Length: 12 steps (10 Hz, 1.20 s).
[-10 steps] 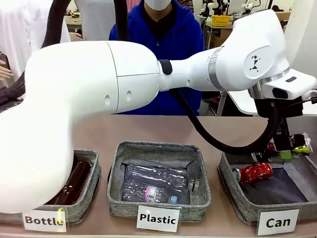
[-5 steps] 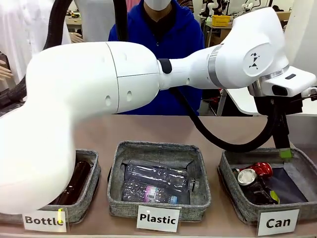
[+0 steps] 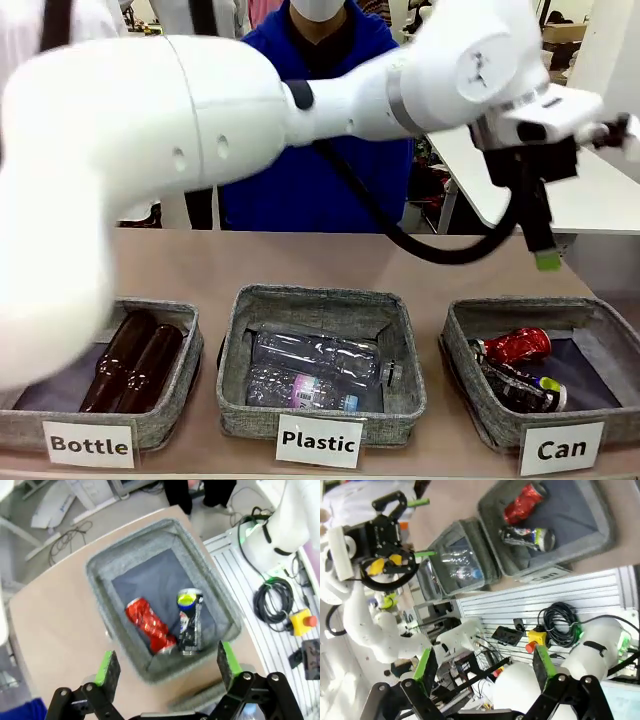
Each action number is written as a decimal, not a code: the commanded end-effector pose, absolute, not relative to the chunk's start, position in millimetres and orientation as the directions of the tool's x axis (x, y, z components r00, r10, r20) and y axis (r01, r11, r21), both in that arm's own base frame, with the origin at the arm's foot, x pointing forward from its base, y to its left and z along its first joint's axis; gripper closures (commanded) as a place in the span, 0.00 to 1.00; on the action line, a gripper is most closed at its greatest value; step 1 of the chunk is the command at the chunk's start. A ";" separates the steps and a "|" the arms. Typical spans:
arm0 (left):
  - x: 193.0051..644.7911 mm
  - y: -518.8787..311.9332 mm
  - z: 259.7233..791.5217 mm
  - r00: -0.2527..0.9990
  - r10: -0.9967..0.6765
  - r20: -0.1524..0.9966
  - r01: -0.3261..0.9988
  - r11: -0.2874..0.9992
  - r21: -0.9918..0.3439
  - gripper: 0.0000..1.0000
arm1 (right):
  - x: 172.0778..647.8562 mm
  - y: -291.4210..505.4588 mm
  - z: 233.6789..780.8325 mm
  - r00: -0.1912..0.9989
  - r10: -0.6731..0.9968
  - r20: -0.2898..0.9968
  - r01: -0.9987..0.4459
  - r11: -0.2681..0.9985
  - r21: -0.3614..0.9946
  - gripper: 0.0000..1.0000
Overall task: Sort the can waste into the basket.
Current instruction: Pick up the can waste from the table and place it in the right Fabric basket.
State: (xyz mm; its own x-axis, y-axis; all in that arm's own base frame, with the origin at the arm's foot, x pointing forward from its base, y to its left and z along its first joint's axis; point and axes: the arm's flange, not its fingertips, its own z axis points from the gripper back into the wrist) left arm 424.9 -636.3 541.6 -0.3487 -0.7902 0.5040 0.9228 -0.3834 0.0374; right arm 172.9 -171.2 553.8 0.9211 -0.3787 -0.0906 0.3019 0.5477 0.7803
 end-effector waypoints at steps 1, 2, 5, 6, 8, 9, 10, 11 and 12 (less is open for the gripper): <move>408.6 -536.3 540.3 -0.236 -0.812 0.534 0.949 -0.310 -0.052 0.00 | 217.8 -153.9 550.6 0.957 -0.282 -0.064 0.219 0.565 0.795 0.00; 410.6 -488.7 542.8 -0.171 -0.810 0.561 0.959 -0.267 -0.094 0.00 | 242.6 -137.4 546.9 0.971 -0.233 -0.055 0.178 0.550 0.816 0.00; 423.0 -359.8 544.0 0.063 -0.777 0.627 0.973 -0.093 -0.213 0.00 | 300.0 -82.0 522.5 0.995 -0.084 -0.050 0.084 0.465 0.881 0.00; 427.6 -307.0 536.2 0.186 -0.742 0.645 0.958 -0.008 -0.285 0.00 | 316.7 -63.8 511.3 0.994 -0.074 -0.080 0.103 0.399 0.911 0.00; 422.7 -206.3 513.0 0.449 -0.619 0.644 0.874 0.154 -0.461 0.00 | 338.0 -38.8 494.2 0.987 -0.043 -0.154 0.160 0.308 0.938 0.00; 416.0 -151.8 501.0 0.592 -0.472 0.653 0.799 0.236 -0.553 0.00 | 348.7 -28.6 484.5 0.988 -0.016 -0.154 0.152 0.267 0.952 0.00; 404.8 -95.6 483.8 0.726 -0.290 0.623 0.687 0.296 -0.663 0.00 | 361.7 -20.9 472.4 0.988 0.038 -0.147 0.135 0.221 0.966 0.00; 392.5 -59.2 467.8 0.796 -0.157 0.584 0.600 0.325 -0.731 0.00 | 376.7 -17.8 461.6 0.994 0.004 -0.114 0.110 0.215 0.970 0.00; 384.2 -38.5 452.9 0.846 -0.059 0.531 0.515 0.353 -0.781 0.00 | 349.0 -25.4 476.9 0.985 -0.012 -0.172 0.169 0.277 0.946 0.00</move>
